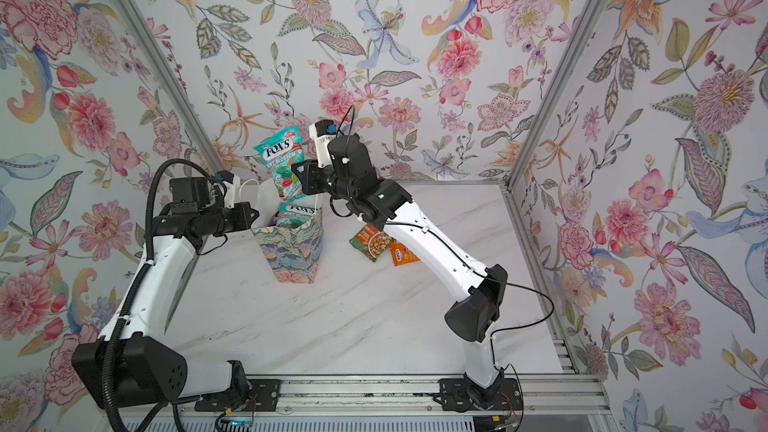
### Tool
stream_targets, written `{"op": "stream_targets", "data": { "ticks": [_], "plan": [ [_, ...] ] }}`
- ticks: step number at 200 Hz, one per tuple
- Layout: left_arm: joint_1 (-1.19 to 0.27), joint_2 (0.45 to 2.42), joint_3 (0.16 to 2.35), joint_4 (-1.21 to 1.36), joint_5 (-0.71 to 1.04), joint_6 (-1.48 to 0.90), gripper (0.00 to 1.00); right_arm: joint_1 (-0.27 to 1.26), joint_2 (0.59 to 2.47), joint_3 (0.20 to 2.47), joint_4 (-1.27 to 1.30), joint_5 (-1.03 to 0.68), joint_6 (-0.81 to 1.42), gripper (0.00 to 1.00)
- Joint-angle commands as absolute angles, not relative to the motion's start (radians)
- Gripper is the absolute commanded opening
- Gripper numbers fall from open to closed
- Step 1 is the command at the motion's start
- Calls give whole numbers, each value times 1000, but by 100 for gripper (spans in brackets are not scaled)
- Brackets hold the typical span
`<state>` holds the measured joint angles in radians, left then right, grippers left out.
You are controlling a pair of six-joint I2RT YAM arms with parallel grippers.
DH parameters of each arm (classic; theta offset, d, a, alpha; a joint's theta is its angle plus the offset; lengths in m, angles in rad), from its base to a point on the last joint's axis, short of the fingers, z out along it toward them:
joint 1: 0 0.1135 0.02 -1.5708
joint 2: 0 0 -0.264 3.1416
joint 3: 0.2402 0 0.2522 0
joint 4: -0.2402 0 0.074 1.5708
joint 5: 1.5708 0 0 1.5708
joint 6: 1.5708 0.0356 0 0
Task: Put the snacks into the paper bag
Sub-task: 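Lift the teal Mint Blossom bag with the right gripper over the paper bag, then lower the teal bag into the paper bag and open the right gripper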
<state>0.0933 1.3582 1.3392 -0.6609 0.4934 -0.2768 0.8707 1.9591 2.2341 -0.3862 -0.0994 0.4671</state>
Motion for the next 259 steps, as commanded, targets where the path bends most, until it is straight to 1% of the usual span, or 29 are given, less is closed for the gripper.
{"op": "stream_targets", "data": {
  "ticks": [1,32,97,148,175,231,246,259],
  "plan": [
    [87,1347,1323,-648,511,-275,3,883,1991,2312,-426,-55,430,0],
    [86,1348,1322,-646,511,-275,3,892,2024,2315,-434,-22,428,0],
    [87,1350,1320,-645,511,-273,3,901,2093,2316,-443,-33,470,0],
    [87,1350,1319,-645,512,-270,3,906,2129,2308,-425,-105,555,0],
    [86,1350,1318,-646,509,-267,3,904,2119,2249,-367,-146,614,0],
    [87,1350,1318,-647,509,-260,3,898,2070,2116,-264,-161,688,0],
    [87,1351,1318,-647,510,-260,3,894,2065,2099,-252,-166,697,9],
    [87,1351,1316,-646,510,-259,3,892,2059,2097,-249,-168,696,21]
  ]
}}
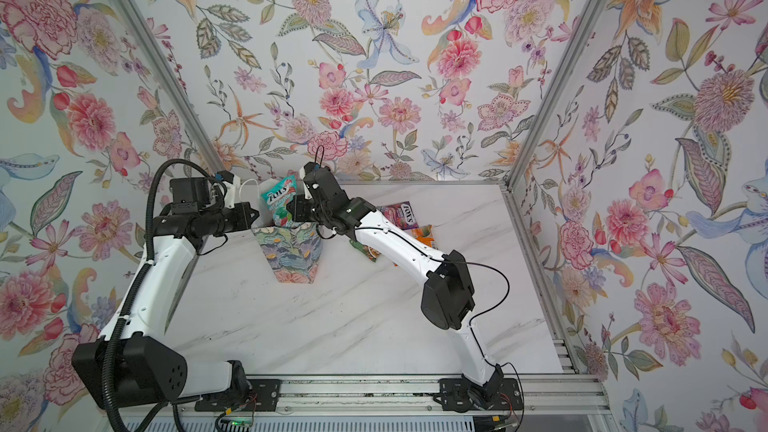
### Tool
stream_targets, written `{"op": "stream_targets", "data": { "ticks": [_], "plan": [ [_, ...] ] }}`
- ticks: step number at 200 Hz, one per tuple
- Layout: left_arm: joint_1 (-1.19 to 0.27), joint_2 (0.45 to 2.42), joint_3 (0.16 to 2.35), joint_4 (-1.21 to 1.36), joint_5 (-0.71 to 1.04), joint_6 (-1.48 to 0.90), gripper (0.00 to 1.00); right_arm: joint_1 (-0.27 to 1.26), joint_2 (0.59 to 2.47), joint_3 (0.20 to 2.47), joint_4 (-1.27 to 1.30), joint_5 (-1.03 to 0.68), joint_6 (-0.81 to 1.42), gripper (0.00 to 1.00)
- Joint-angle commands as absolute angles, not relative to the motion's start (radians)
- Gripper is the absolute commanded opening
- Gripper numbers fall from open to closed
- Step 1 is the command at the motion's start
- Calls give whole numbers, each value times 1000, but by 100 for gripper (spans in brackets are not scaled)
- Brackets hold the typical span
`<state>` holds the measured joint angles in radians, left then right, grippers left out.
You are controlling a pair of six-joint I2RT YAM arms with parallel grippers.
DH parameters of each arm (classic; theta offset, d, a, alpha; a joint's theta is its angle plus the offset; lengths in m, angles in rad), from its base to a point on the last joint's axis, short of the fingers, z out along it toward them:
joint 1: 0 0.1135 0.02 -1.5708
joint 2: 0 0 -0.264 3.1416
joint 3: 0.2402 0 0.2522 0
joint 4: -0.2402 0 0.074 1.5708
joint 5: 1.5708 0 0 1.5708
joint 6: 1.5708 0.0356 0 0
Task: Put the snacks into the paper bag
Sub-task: 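Lower the teal bag into the paper bag and open the right gripper, then move the right gripper back down to the green-orange soup packet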
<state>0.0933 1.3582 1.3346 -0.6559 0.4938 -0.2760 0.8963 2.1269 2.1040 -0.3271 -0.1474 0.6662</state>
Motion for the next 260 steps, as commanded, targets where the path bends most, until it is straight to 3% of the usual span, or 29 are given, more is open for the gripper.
{"op": "stream_targets", "data": {
  "ticks": [1,14,49,143,260],
  "plan": [
    [87,1351,1316,-646,511,-259,3,892,2059,2097,-249,-167,696,22],
    [87,1352,1316,-647,509,-259,3,889,2048,2095,-245,-166,693,32],
    [87,1351,1318,-650,508,-259,3,879,2002,2088,-234,-146,666,46],
    [87,1354,1324,-651,508,-261,3,816,1735,1779,-143,-70,607,50],
    [87,1357,1311,-635,509,-276,3,541,1286,1033,-167,3,669,55]
  ]
}}
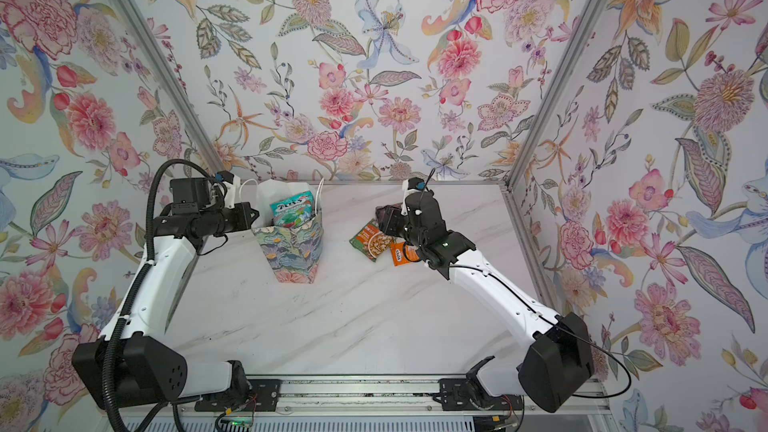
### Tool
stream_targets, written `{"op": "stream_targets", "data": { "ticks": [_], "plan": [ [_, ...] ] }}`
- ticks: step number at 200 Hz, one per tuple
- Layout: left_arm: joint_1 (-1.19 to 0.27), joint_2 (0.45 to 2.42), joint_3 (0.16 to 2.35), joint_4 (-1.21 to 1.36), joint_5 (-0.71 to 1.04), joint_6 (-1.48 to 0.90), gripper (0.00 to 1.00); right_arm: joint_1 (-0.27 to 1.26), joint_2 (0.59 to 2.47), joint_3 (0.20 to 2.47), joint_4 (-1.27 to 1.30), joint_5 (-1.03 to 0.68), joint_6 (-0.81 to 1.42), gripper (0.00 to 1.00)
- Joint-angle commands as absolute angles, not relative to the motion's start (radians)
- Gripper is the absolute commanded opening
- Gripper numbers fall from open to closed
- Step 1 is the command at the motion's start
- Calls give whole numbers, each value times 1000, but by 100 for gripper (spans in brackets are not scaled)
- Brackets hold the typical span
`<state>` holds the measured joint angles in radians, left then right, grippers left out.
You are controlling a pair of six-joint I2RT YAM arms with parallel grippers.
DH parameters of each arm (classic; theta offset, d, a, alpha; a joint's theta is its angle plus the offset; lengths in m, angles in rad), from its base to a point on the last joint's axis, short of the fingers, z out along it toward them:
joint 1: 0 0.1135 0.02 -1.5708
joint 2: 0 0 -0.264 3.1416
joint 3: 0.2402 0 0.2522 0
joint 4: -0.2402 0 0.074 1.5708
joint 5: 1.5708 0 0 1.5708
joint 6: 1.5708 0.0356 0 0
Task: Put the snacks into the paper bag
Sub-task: 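Move the right gripper back down to the green-orange soup packet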
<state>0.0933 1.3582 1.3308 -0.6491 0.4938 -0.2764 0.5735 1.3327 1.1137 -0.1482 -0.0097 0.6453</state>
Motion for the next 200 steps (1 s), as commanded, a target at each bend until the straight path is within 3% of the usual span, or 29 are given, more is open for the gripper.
{"op": "stream_targets", "data": {
  "ticks": [1,85,200],
  "plan": [
    [87,1357,1311,-634,509,-276,3,538,1283,1029,-167,3,670,55],
    [87,1349,1299,-644,501,-272,3,478,1468,886,-9,-133,753,55],
    [87,1349,1304,-641,512,-279,3,479,1842,957,247,-235,900,54]
  ]
}}
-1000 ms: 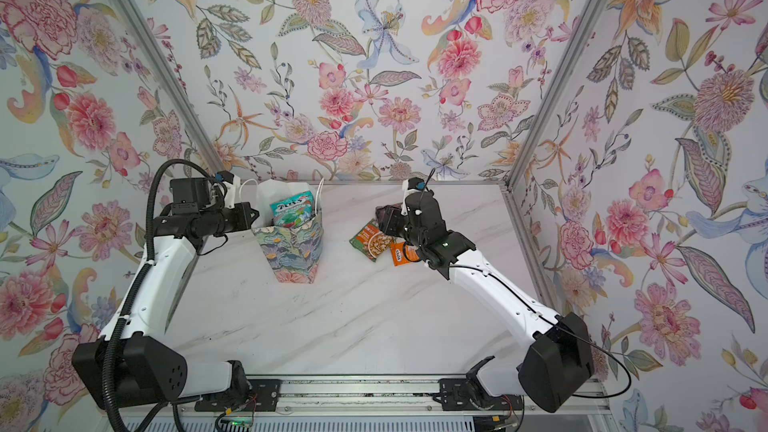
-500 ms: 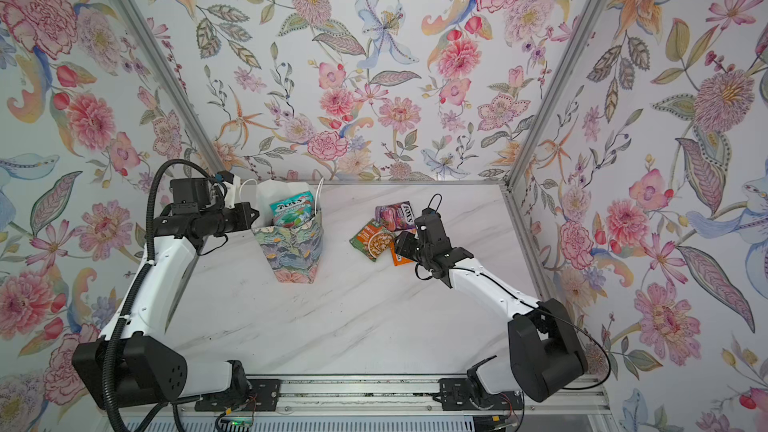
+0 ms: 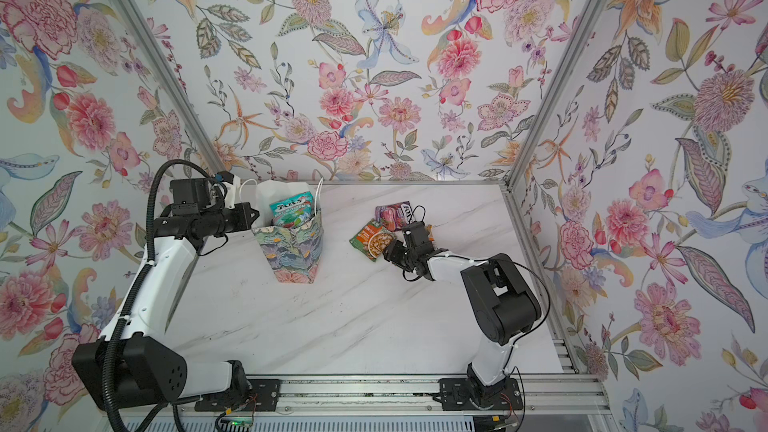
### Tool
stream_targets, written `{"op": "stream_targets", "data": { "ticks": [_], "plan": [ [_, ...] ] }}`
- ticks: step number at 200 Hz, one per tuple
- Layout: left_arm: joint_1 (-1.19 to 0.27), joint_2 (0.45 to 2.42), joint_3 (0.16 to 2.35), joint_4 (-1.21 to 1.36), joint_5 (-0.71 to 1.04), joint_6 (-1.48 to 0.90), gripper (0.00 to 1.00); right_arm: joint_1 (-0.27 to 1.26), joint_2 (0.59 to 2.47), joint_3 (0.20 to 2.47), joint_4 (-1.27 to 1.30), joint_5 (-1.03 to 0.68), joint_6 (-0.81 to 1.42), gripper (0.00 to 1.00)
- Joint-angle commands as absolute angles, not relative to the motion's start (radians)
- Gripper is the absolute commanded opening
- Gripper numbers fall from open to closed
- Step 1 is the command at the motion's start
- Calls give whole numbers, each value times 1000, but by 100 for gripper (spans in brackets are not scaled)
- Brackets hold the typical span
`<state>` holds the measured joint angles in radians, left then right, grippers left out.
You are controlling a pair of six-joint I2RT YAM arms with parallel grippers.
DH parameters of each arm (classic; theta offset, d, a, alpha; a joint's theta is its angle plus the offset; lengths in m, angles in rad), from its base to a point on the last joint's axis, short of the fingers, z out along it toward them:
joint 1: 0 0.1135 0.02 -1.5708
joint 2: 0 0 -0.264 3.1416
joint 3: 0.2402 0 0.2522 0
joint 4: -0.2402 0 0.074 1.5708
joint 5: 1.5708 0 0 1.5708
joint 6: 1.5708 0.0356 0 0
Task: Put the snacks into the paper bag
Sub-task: 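Move the right gripper back down to the green-orange soup packet, then close the right gripper on the green-orange soup packet's edge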
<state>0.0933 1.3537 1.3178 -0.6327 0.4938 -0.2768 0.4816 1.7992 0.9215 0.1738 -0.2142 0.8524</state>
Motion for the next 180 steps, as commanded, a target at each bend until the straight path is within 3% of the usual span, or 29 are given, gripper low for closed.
{"op": "stream_targets", "data": {
  "ticks": [1,180],
  "plan": [
    [86,1348,1305,-641,512,-279,3,479,1844,959,248,-234,901,54],
    [88,1349,1311,-657,501,-267,3,466,2057,1072,400,-175,1077,51]
  ]
}}
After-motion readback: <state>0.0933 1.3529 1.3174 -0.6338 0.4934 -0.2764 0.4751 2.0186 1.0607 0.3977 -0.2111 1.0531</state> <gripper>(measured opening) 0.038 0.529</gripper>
